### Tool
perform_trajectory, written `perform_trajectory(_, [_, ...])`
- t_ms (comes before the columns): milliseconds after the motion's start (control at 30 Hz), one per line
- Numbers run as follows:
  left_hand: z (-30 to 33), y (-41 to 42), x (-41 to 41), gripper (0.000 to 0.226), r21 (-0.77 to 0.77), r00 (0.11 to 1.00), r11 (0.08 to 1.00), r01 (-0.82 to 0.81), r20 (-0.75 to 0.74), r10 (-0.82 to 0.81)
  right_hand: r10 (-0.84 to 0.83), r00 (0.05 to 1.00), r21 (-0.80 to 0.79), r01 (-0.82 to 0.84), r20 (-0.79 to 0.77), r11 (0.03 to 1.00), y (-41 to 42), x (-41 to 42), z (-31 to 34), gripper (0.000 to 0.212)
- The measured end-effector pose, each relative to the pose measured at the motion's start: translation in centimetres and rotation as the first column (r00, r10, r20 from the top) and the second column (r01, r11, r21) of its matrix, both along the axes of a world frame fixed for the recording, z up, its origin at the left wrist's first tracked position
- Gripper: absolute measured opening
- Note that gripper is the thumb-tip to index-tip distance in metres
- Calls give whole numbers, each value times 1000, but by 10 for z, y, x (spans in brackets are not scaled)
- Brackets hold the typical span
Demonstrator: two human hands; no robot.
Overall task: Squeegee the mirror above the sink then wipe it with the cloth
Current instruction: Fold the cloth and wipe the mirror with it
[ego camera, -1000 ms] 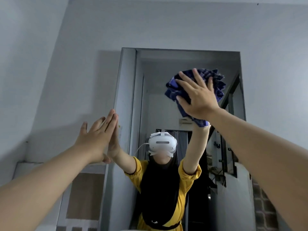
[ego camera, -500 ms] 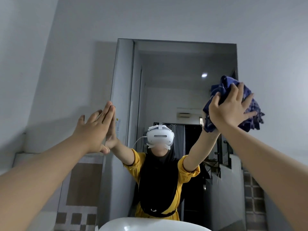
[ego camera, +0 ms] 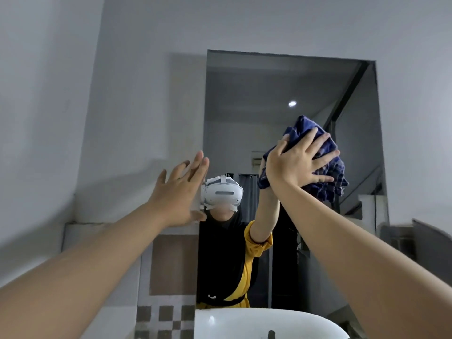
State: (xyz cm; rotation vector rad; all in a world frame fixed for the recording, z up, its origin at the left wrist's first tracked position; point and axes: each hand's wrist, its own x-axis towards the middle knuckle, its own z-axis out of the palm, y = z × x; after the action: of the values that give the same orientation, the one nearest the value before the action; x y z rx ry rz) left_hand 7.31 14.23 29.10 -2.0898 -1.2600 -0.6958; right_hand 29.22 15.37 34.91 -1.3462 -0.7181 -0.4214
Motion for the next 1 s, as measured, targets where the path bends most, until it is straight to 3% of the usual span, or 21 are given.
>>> perform_trajectory(133, [-27,1,-12,109,47,996,996,80,-51,-78,28,997,23,-30,70,999,6,-44,1,65])
perform_trajectory(467, [-65,19,-22,115,-24,994,995,93,67,-91,64,901,-23,-60,428,998,16,-135,0,56])
perform_trajectory(567, [-69,21,-23,113,-25,991,994,104,85,-102,58,811,-43,-40,582,998,15,-128,-5,55])
perform_trajectory(700, [-74,23,-25,108,1,991,995,101,92,-101,38,599,-48,2,800,999,11,-101,-16,52])
perform_trajectory(833, [-75,25,-26,107,6,992,995,95,81,-95,20,401,-37,35,916,999,8,-62,-24,51])
perform_trajectory(900, [-75,25,-26,105,20,990,994,112,90,-113,7,358,-29,57,934,998,7,-42,-29,52])
perform_trajectory(1000, [-75,25,-26,106,-17,990,995,97,108,-94,-6,376,-24,75,927,997,3,-10,-35,53])
